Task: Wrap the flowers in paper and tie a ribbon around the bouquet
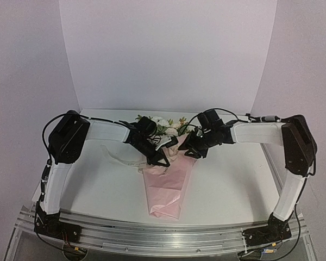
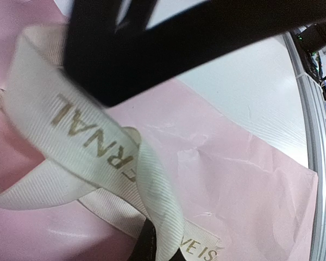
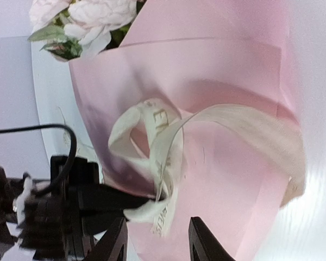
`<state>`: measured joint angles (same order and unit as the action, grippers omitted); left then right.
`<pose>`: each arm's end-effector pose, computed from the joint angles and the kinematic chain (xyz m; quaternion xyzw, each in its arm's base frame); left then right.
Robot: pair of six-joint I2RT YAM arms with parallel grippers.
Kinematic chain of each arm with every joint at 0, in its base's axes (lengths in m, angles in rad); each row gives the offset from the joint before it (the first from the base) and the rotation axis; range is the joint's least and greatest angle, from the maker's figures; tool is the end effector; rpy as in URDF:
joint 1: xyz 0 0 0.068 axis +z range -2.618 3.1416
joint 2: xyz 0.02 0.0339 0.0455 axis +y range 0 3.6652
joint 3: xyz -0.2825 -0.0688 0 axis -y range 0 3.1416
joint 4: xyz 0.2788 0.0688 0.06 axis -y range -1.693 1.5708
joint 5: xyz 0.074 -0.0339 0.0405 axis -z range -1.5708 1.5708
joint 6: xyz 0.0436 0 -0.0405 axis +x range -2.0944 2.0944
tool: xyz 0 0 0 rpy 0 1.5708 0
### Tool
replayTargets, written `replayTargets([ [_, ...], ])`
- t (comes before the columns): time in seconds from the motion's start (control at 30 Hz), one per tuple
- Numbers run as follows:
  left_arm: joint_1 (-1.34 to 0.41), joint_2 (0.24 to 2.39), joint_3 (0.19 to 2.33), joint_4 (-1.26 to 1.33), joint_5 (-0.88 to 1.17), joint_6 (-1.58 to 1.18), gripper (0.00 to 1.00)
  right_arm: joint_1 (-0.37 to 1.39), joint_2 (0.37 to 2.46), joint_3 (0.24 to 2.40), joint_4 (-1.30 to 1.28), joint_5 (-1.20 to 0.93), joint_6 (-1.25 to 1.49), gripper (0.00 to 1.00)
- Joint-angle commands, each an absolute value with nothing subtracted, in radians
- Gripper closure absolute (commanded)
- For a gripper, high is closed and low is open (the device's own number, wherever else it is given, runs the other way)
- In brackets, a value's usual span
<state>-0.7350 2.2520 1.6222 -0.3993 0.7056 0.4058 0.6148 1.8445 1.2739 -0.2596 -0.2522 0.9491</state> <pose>0.3622 -0.3655 0.1254 0.5660 0.7111 -0.3696 0.1931 0.3546 0.2637 0.1996 0.1090 0.9195 0.3362 0.1721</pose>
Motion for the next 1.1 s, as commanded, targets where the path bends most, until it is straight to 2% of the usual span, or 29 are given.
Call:
replayTargets([
  [0.0, -0.748, 2.237, 1.623, -0.385, 0.690, 0.446, 1.00, 0.556, 1.781, 1.375, -0.505, -0.347, 0.789, 0.58],
  [0.13, -0.749, 2.236, 1.619, -0.384, 0.687, 0.451, 1.00, 0.512, 1.830, 1.522, -0.548, -0.291, 0.723, 0.55],
  [0.27, -0.748, 2.235, 1.624, -0.387, 0.676, 0.455, 1.00, 0.511, 1.983, 1.652, -0.556, -0.322, 0.683, 0.51],
  [0.57, -0.749, 2.241, 1.625, -0.386, 0.677, 0.440, 1.00, 0.516, 2.149, 1.718, -0.488, -0.415, 0.711, 0.50],
  [1.07, -0.749, 2.255, 1.654, -0.408, 0.668, 0.457, 1.00, 0.551, 2.210, 1.734, -0.468, -0.394, 0.716, 0.57],
])
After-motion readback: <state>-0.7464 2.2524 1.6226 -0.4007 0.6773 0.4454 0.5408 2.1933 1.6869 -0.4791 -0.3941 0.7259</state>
